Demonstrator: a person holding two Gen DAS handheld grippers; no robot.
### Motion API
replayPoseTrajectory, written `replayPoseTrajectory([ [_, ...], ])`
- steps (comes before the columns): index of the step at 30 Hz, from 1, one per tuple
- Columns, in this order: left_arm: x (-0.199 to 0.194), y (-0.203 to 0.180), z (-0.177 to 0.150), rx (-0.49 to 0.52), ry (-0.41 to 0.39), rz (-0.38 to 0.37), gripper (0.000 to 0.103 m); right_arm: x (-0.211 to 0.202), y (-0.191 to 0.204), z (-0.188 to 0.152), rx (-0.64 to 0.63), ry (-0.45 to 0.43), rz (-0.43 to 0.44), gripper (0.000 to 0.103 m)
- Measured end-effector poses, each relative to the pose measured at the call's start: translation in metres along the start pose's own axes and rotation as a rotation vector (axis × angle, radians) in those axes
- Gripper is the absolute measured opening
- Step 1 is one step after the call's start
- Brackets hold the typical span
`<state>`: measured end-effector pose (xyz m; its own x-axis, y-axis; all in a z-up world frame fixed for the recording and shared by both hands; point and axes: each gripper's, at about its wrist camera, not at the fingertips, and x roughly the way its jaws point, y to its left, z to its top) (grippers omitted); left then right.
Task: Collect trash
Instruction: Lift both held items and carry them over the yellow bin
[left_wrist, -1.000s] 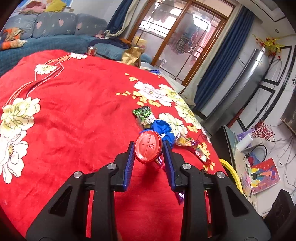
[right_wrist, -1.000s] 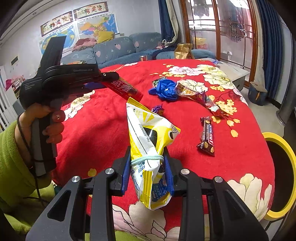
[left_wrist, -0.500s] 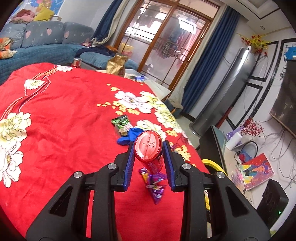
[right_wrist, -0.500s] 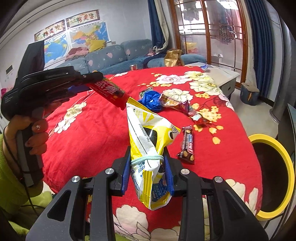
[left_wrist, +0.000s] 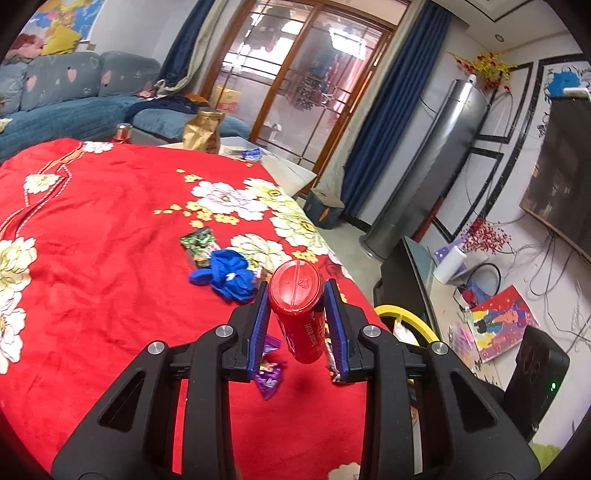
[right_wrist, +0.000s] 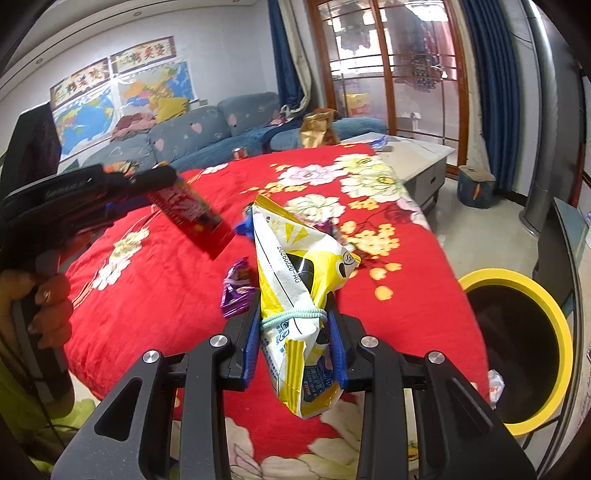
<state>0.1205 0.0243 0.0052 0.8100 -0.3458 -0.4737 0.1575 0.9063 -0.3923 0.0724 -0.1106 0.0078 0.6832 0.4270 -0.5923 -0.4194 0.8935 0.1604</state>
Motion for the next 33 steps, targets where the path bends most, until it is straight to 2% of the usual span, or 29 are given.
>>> replayPoseTrajectory([
  [33,0.034,-0.09,-0.029,0.173,0.087,-0.126,0.023,-0.026,-0.086,0.006,0.171,-0.085,-0.162,0.03],
])
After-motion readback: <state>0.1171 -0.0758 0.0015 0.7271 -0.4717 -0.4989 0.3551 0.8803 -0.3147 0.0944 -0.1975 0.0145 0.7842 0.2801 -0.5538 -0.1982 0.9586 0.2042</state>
